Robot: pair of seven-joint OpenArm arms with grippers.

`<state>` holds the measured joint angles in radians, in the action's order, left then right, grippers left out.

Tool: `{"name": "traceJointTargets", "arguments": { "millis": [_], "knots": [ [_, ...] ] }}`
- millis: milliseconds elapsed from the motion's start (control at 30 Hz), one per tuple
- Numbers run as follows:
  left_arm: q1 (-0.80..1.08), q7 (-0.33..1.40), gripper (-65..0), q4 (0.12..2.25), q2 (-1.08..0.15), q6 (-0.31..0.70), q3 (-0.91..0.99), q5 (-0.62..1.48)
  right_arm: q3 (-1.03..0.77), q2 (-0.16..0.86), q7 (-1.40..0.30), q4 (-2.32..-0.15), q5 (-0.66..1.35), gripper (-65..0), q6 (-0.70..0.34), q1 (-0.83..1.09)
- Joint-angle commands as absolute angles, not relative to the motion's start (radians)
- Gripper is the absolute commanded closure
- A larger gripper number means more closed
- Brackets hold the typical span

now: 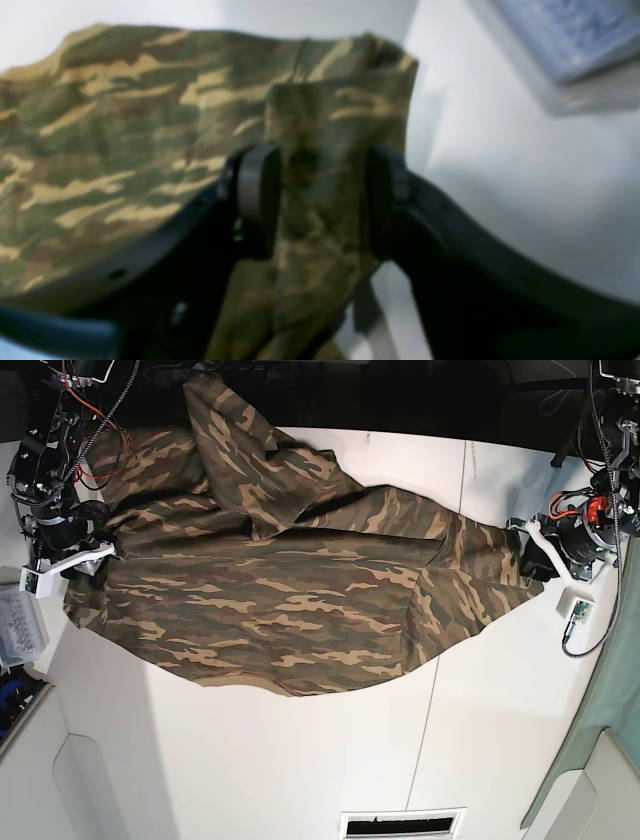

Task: Layout the t-shirt on the table in an organized manner, then fold the t-shirt properly
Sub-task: 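Stretch the shirt between both grippers, pulling them apart, and lay it down, then grasp the shirt edge with the left gripper and drag it outward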

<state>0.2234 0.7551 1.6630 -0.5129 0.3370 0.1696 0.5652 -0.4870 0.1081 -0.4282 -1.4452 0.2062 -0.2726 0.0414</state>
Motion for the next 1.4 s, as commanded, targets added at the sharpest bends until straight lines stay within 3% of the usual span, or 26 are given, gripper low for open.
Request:
{"name": "traceJointTargets", "arguments": {
  "millis": [0,200,333,433,500,633,667,933,1100,1367],
  "knots": [
    [0.205,0.746,-18.2,1.69,-0.532,0.334,0.184,0.6,-0.492,0.121,-0.427,-1.48,0.218,-28.0,-0.277,0.031],
    [0.267,0.76,-16.4,1.807,-0.532,0.545,0.215,0.727,-0.512,0.121,-0.544,-1.651,0.305,-27.8,-0.326,0.131],
    [0.329,0.718,-2.6,1.868,-0.529,0.611,0.182,0.74,-0.511,0.121,-0.579,-1.741,0.386,-27.6,-0.382,0.241],
    [0.353,0.706,0.0,1.867,-0.523,0.61,0.129,0.712,-0.51,0.121,-0.577,-1.742,0.419,-19.3,-0.429,0.315],
    [0.352,0.681,0.0,1.855,-0.523,0.595,0.067,0.674,-0.496,0.121,-0.575,-1.727,0.451,-13.5,-0.435,0.349],
    [0.308,0.557,0.0,1.778,-0.516,0.45,-0.07,0.568,-0.435,0.121,-0.528,-1.66,0.41,-0.7,-0.466,0.352],
    [0.281,0.559,0.0,1.75,-0.502,0.424,-0.095,0.544,-0.416,0.121,-0.51,-1.636,0.393,0.0,-0.478,0.344],
    [0.084,0.628,0.0,1.427,-0.378,0.384,-0.145,0.379,-0.326,0.122,-0.477,-1.441,0.269,0.0,-0.475,0.205],
    [-0.083,0.627,0.0,1.206,-0.343,0.294,-0.145,0.338,-0.336,0.125,-0.464,-1.429,0.252,0.0,-0.468,0.141],
    [-0.39,0.625,0.0,0.844,-0.22,0.311,-0.146,0.328,-0.339,0.138,-0.463,-1.429,0.225,0.0,-0.467,0.128]
  ]
}}
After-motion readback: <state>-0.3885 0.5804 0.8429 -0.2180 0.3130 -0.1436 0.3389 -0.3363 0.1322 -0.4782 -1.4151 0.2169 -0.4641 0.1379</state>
